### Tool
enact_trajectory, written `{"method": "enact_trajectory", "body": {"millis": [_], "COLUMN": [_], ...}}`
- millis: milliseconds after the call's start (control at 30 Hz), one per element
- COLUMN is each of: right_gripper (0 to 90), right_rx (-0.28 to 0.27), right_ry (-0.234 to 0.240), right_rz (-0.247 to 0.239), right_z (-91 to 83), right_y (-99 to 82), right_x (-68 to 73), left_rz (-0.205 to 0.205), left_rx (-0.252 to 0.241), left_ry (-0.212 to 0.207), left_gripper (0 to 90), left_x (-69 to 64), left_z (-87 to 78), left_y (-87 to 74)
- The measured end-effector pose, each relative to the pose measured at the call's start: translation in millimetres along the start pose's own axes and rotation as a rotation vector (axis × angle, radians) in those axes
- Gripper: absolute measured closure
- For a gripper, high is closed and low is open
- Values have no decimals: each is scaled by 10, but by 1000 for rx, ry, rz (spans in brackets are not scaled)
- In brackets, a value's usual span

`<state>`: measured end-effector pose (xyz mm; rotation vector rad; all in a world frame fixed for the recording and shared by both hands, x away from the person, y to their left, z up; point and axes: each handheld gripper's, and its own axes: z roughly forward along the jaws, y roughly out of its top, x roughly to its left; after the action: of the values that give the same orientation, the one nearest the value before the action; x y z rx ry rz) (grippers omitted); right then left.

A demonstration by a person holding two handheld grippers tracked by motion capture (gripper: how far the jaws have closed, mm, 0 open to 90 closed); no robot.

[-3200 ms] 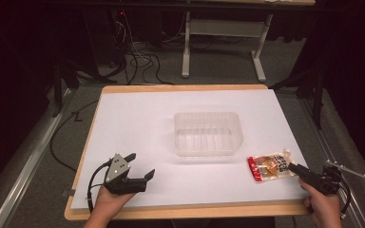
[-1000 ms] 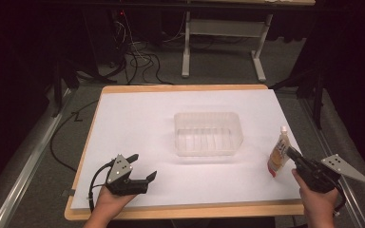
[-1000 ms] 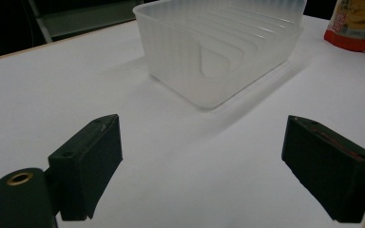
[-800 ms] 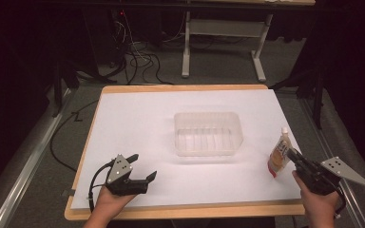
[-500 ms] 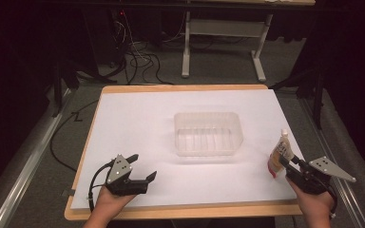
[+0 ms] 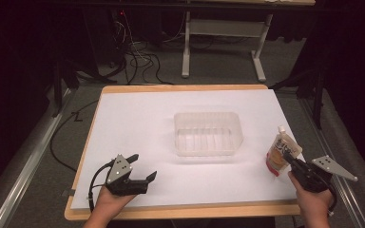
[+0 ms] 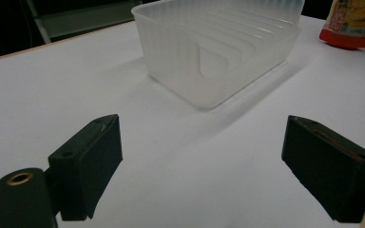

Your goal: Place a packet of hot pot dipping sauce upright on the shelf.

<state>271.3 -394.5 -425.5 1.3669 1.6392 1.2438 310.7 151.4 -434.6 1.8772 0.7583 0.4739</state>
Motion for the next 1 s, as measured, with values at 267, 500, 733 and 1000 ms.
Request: {"method": "enact_trajectory", "body": {"millis": [267, 500, 733, 1000], "right_gripper": [900, 900, 900, 900], "right_rx": [-73, -70, -69, -78], "right_ry": [110, 162, 195, 247], "right_rz": [47, 7, 1, 11], "right_z": [-99, -93, -80, -68], "right_y": [111, 141, 137, 168], "right_x": [172, 362, 481, 612], "left_rz": [3, 2, 1, -9], "left_rx": [2, 2, -4, -16], "left_ry": [-2, -2, 1, 13], "left_gripper": [140, 140, 140, 125], "left_x": [-7, 2, 19, 35], "left_z": [1, 5, 0, -7], "left_y": [0, -4, -8, -6]}}
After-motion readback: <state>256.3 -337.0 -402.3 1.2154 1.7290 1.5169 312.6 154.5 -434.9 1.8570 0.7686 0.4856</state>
